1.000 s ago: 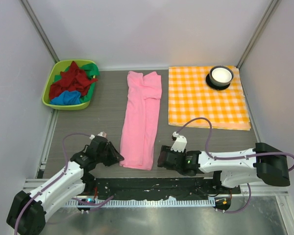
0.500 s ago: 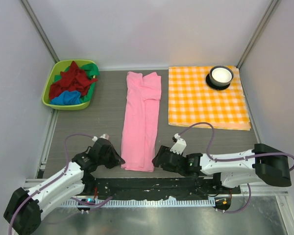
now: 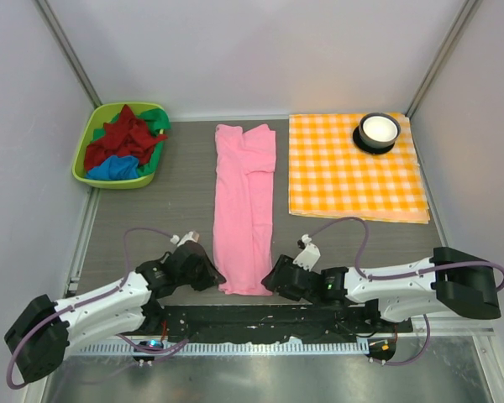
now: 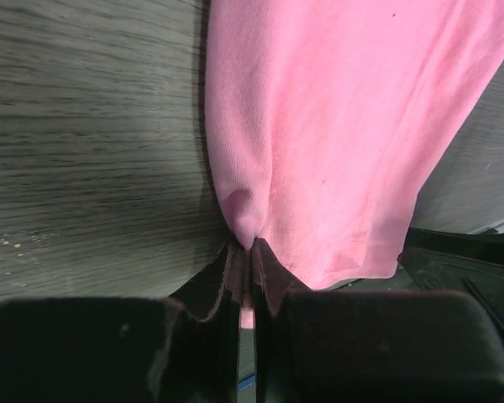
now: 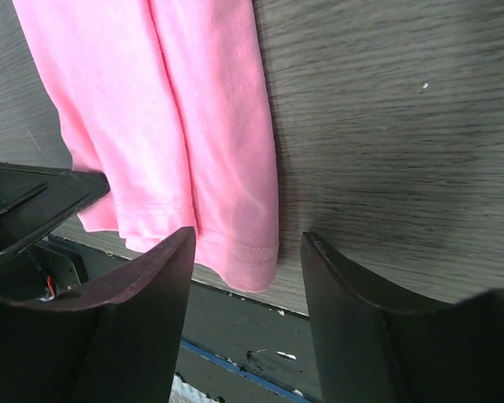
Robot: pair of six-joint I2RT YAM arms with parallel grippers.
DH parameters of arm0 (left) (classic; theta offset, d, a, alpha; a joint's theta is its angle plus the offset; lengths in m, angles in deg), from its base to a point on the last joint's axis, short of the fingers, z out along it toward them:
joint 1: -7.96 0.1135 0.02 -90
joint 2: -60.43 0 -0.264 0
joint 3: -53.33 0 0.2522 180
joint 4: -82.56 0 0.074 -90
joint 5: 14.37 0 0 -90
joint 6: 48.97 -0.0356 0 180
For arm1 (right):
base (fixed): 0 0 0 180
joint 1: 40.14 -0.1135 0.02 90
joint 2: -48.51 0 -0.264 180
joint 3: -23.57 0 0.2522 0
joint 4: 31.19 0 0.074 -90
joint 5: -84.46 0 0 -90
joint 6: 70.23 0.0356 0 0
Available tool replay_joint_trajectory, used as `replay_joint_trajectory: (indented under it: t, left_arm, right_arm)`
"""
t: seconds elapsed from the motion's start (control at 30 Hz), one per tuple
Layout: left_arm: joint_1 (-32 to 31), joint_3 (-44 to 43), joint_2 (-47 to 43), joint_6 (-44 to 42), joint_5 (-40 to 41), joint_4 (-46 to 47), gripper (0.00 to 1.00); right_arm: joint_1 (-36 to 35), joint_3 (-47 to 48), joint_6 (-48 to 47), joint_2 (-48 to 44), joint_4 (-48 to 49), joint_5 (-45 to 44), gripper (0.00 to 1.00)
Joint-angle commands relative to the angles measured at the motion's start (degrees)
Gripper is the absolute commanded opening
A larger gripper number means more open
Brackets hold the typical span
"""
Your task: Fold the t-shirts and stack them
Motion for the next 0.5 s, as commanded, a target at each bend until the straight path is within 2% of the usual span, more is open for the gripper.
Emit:
replay_joint_trajectory:
  t: [0.0,0.27,0.37,0.47]
  left_arm:
    - [-1.8,0.1,3.7,0.8,3.2,-0.3,0.09]
    - [-2.9,0.7,1.9,1.7,3.4,-0.6,0.10]
    - [-3.0,1.2,0.8,1.8,3.4,-1.2,0.10]
    - [-3.0,1.5,-0.4,2.2,3.5,-2.0,0.11]
  right_arm:
    - [-0.5,-1.1,2.1,0.0,1.2,0.2,0.54]
    - [-0.5,-0.9,1.7,4.0,3.9,0.4,0.53]
    - [-0.5,-0.4,1.8,5.6,4.5,0.4,0.46]
    - [-0.5,-0.4,1.8,6.2,4.8,0.6,0.29]
